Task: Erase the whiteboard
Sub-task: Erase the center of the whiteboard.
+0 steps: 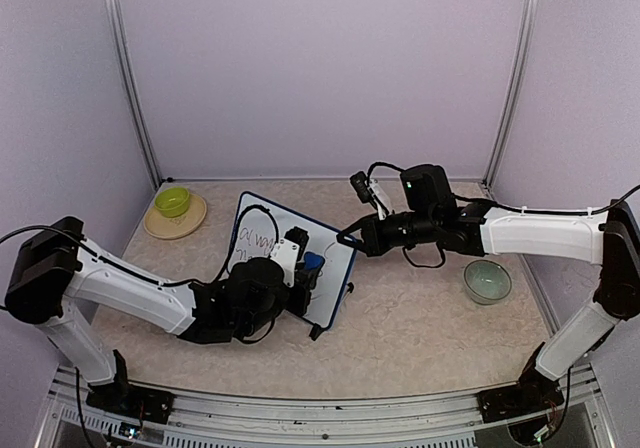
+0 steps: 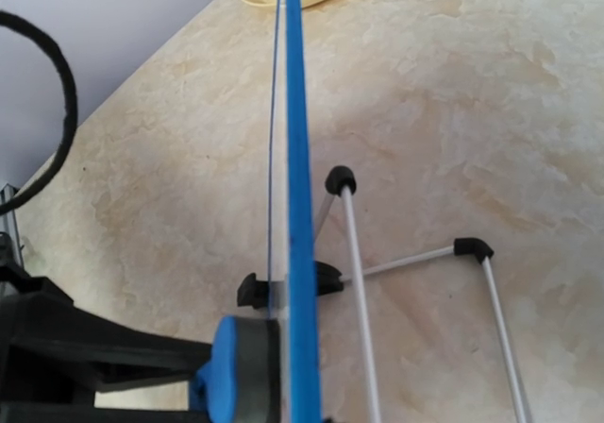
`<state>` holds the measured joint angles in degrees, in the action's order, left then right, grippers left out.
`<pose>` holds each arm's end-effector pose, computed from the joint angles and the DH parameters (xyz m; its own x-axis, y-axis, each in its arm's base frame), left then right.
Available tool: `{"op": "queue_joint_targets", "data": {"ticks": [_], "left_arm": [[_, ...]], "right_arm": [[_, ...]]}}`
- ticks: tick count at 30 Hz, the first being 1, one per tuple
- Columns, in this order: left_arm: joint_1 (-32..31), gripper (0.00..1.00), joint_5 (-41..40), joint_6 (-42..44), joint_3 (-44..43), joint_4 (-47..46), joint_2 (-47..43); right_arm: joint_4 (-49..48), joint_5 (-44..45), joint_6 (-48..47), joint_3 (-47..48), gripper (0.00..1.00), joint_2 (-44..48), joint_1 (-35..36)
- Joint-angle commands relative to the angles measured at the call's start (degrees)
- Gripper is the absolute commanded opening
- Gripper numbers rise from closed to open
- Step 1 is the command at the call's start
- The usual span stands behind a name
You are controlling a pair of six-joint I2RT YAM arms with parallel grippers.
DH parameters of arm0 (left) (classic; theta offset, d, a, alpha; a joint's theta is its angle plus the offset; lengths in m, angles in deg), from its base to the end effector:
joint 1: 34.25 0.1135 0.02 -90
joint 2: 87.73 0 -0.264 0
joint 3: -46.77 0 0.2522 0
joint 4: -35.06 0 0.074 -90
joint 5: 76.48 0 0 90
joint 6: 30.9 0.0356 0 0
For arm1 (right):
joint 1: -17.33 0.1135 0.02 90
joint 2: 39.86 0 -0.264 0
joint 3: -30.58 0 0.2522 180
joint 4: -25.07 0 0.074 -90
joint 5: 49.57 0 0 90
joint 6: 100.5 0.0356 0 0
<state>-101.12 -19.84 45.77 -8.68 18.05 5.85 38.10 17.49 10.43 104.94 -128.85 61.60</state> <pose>0.1483 -0.2973 0.1839 -0.2684 0.1380 -0.9534 0.5187 0.8547 -0.0223 0.2438 0.2570 0.2642 -0.6284 -0.1532 -0.7626 -0.7126 0.5066 0.4854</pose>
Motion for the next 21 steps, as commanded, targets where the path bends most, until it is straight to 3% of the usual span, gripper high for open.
{"op": "queue_joint_targets", "data": {"ticks": [1, 9, 21], "left_arm": [[-0.08, 0.18, -2.10, 5.78, -5.60, -1.18, -0.54], [0.45, 0.17, -1.15, 7.41, -12.25, 0.29, 4.79], [-0.31, 0.17, -1.49, -1.38, -0.69, 3.27, 0.81]], "right_arm": [[2.13, -2.98, -0.13, -0.50, 0.00, -0.94, 0.51], [2.50, -2.77, -0.26, -0.50, 0.00, -0.24, 0.46], [1.46, -3.74, -0.18, -0.24, 0.00, -1.51, 0.36]]}}
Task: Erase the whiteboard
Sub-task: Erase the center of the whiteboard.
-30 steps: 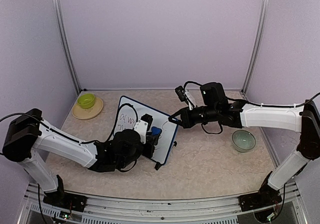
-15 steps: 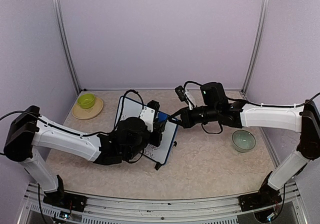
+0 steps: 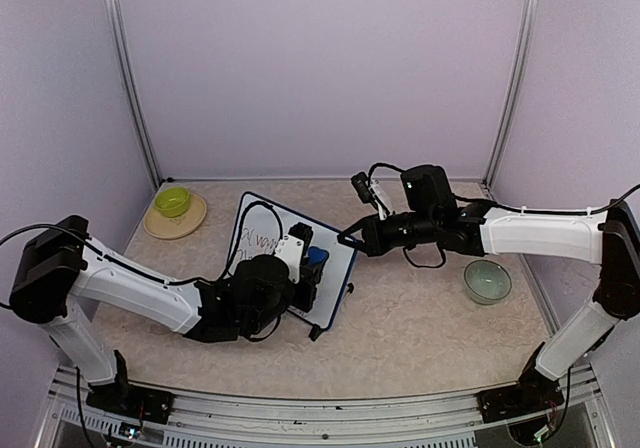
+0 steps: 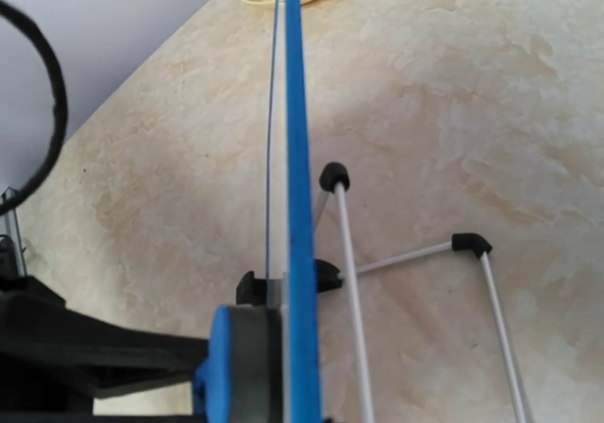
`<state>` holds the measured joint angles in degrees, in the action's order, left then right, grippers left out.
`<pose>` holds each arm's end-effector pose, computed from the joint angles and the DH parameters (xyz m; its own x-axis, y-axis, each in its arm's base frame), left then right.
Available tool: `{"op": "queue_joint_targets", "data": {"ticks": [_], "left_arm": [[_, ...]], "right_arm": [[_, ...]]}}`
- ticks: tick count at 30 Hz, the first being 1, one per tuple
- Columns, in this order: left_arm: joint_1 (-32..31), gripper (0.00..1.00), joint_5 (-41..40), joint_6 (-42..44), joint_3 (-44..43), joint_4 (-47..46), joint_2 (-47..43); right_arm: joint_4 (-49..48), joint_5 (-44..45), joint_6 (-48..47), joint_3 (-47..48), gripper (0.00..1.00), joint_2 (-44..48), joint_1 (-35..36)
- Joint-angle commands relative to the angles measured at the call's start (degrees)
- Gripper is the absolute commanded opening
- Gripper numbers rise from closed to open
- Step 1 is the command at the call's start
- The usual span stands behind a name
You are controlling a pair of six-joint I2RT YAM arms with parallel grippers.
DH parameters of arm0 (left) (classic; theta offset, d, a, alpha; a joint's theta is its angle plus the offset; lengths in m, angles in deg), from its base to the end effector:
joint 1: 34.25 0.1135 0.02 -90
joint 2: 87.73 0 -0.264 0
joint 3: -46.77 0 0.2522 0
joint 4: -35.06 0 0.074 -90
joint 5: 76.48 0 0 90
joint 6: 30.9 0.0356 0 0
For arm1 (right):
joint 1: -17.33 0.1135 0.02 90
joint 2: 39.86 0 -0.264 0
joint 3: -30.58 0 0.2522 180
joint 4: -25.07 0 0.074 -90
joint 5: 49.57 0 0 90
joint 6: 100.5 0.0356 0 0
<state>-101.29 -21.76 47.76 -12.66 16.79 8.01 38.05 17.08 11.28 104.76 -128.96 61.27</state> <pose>0.1545 -0.3121 0.1949 -0.2241 0.1175 -0.9674 0.5032 0.8641 -0.0116 0.2450 0.2557 0.2626 -0.6429 -0.1464 -0.7519 -0.7008 0.5087 0.5001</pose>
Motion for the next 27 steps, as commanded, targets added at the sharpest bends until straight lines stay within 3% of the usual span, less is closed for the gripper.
{"op": "queue_joint_targets", "data": {"ticks": [1, 7, 21, 27], "left_arm": [[-0.25, 0.17, 0.40, -3.77, 3.79, 4.80, -1.67], [-0.64, 0.17, 0.07, -2.95, 4.48, 4.81, -2.25], [-0.46, 0.17, -0.35, 4.56, -8.37, 1.94, 4.17], [-0.43, 0.17, 0.22, 2.54, -5.74, 2.97, 3.27]], "right_arm": [[1.48, -3.36, -1.02, 0.04, 0.00, -1.58, 0.70], [1.20, -3.56, -0.76, 0.18, 0.00, -2.02, 0.68], [2.01, -2.88, -0.96, -0.27, 0.00, -0.94, 0.61], [1.55, -2.87, -0.90, -1.06, 0.00, -0.72, 0.62]]}}
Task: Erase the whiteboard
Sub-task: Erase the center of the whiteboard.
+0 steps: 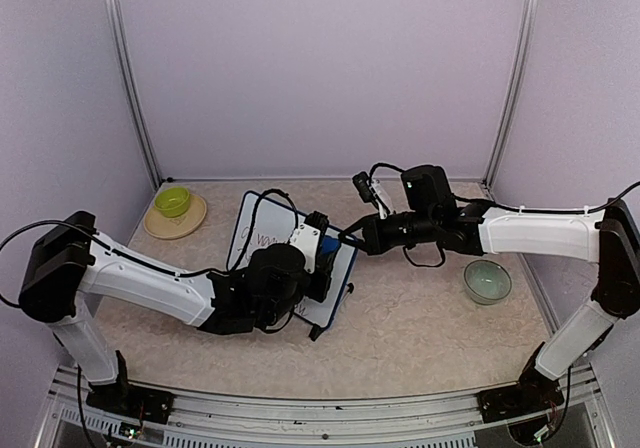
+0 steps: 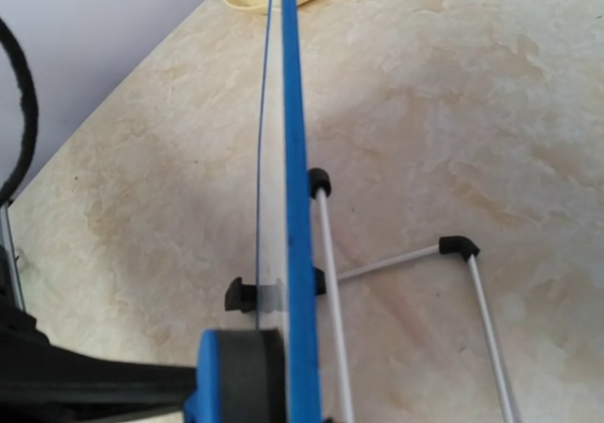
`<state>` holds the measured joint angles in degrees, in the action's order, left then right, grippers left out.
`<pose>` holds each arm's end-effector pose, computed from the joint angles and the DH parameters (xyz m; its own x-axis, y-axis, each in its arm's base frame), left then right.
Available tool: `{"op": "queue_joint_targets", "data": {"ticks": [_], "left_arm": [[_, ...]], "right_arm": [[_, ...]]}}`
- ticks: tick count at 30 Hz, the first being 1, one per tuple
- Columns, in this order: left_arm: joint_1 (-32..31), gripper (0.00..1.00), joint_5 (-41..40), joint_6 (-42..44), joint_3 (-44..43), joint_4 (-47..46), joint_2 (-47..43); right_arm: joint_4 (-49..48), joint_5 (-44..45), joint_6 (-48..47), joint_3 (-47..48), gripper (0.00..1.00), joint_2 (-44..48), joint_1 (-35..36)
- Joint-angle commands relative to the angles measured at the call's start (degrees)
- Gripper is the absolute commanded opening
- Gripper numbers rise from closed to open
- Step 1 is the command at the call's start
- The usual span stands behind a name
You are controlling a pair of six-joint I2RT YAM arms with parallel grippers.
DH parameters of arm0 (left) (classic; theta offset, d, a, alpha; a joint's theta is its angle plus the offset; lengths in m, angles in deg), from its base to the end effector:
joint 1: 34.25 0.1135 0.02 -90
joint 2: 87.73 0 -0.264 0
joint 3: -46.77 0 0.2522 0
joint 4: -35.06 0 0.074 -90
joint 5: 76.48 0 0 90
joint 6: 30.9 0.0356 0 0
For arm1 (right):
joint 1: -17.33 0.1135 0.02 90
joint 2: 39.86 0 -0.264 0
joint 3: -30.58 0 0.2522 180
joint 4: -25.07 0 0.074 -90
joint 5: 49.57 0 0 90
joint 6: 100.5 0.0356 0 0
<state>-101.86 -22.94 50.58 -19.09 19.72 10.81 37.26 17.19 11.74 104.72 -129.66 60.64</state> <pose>0.1603 -0.3335 0.2078 -0.1904 0.1494 -0.9703 0.5049 0.8625 0.0337 0.2496 0.2546 0.2596 -0.6493 -0.1341 -0.7486 -0.6897 0.5186 0.5053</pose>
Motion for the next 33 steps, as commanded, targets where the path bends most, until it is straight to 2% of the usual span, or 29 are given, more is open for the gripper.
{"op": "queue_joint_targets", "data": {"ticks": [1, 8, 13, 26, 33], "left_arm": [[0.10, 0.17, 1.52, -0.88, 1.57, 0.43, -0.02], [-0.58, 0.17, 3.59, -5.42, 9.53, 2.80, -4.14], [-0.76, 0.17, 3.32, -6.85, 11.03, 3.07, -4.03], [-0.89, 0.17, 5.82, 0.50, -2.10, -0.07, -0.61], [-2.02, 0.18, 6.84, -0.52, -2.62, 0.82, 1.00]], "right_arm": [[2.26, -2.95, -1.40, -1.11, 0.00, -0.02, 1.21], [1.96, -3.20, -1.45, -0.70, 0.00, -0.53, 1.03], [1.58, -3.60, -1.30, -0.47, 0.00, -0.97, 0.94], [2.69, -3.10, -1.47, -0.60, 0.00, -0.20, 0.85], [2.95, -2.99, -1.57, -0.40, 0.00, -0.24, 0.81]]}}
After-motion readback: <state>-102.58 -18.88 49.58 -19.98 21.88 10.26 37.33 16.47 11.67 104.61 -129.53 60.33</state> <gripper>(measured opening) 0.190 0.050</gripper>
